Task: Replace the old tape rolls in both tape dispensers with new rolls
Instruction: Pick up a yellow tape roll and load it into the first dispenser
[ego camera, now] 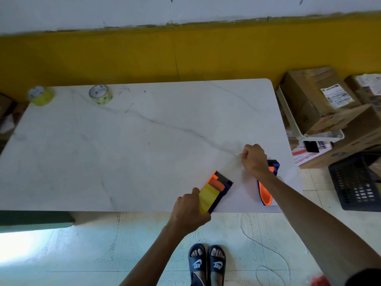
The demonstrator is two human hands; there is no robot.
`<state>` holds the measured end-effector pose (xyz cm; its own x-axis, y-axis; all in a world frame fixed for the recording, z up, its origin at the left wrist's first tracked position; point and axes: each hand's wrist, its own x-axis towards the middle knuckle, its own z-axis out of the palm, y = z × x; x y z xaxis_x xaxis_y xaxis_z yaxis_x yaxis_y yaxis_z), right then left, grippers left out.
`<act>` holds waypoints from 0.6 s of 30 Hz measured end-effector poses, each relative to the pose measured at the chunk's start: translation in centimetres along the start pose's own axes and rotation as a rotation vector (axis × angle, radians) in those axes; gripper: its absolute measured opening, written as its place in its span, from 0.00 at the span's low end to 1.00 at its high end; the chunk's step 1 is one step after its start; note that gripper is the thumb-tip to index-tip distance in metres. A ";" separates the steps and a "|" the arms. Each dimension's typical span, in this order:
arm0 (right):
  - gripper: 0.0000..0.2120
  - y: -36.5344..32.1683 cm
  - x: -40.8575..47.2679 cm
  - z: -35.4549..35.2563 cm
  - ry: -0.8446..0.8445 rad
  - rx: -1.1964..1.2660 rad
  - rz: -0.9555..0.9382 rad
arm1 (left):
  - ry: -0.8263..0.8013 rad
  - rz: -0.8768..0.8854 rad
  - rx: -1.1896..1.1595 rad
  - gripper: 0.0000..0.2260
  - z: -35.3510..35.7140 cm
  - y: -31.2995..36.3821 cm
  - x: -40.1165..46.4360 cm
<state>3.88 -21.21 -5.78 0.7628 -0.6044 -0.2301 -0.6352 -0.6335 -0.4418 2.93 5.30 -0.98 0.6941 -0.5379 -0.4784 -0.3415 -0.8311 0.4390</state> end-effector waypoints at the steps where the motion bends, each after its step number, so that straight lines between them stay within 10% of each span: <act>1: 0.05 0.4 0.1 0.1 -0.038 0.082 0.041 | 0.017 0.011 -0.022 0.23 -0.2 -0.2 -0.3; 8: 0.10 -1.2 -2.3 -2.2 -0.607 0.756 0.246 | 0.193 0.034 -0.213 0.22 -2.3 -0.7 -3.1; 18: 0.22 -6.1 -7.0 -2.9 -0.739 1.463 0.099 | 0.493 0.032 -0.375 0.19 -7.0 3.7 -5.4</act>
<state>2.11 -14.52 1.06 0.8903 0.0079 -0.4554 -0.3620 0.6191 -0.6969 2.36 6.11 8.60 0.9289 -0.3585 -0.0926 -0.1828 -0.6615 0.7274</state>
